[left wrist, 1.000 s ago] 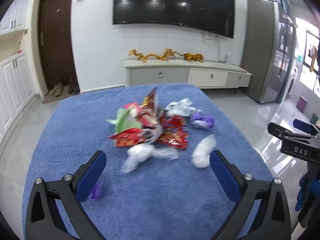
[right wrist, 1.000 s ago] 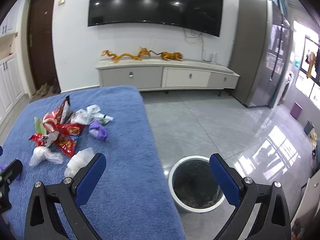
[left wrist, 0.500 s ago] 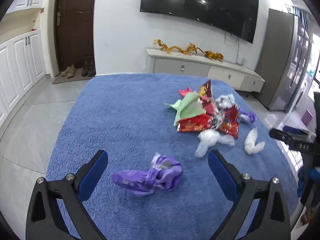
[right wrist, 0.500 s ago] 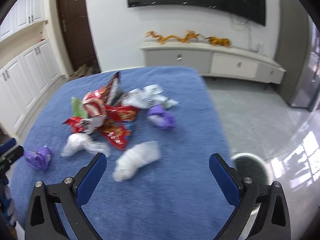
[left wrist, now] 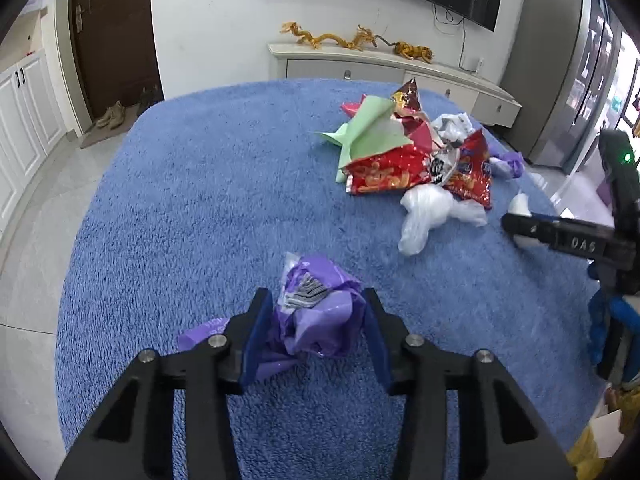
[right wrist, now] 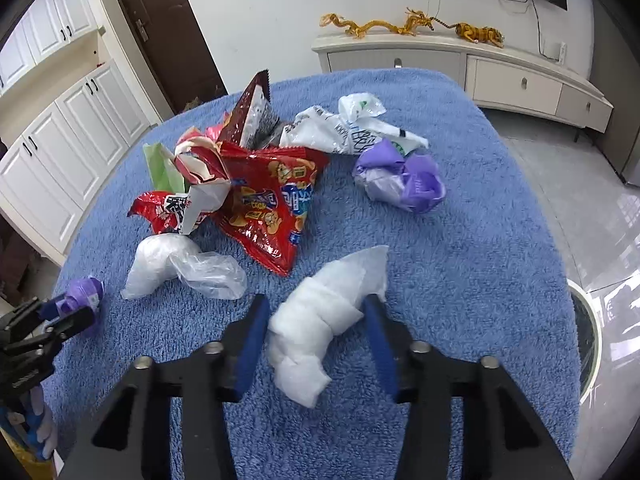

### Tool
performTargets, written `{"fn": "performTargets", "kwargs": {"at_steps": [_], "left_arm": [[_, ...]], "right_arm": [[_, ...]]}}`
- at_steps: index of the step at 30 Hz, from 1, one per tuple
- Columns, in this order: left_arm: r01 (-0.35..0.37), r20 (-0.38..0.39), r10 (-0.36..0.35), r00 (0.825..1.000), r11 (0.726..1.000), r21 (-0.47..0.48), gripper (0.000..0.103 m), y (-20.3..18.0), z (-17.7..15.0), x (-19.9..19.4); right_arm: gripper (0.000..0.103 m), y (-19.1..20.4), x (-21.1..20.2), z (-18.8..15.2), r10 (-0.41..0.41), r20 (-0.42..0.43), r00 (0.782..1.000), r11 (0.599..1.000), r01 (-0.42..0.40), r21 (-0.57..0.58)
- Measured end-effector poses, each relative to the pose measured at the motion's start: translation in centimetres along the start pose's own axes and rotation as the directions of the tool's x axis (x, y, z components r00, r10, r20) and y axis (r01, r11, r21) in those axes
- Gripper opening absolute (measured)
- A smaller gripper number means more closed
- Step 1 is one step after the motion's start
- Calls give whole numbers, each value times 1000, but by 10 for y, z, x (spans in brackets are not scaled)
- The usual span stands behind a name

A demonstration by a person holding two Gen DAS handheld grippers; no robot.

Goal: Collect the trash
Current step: 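Grasp the purple wrapper with the left tool while the right tool grasps a white plastic bag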

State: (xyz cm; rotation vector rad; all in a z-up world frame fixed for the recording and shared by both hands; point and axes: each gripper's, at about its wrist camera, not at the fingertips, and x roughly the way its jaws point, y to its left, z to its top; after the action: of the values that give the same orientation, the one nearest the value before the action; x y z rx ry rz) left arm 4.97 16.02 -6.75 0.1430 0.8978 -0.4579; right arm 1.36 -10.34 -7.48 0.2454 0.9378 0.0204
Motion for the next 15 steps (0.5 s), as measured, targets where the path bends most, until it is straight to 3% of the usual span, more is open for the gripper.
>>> {"fn": "performTargets", "kwargs": {"at_steps": [2, 10, 15], "left_arm": [[-9, 12, 9, 1000, 1000, 0, 37, -3, -1, -5], [-15, 53, 14, 999, 1000, 11, 34, -16, 6, -33], [50, 83, -55, 995, 996, 72, 34, -66, 35, -44]], "right_arm": [[32, -8, -5, -2, 31, 7, 999, 999, -31, 23], [30, -14, -42, -15, 62, 83, 995, 998, -62, 4], [30, -38, -79, -13, 33, 173, 984, 999, -39, 28]]}}
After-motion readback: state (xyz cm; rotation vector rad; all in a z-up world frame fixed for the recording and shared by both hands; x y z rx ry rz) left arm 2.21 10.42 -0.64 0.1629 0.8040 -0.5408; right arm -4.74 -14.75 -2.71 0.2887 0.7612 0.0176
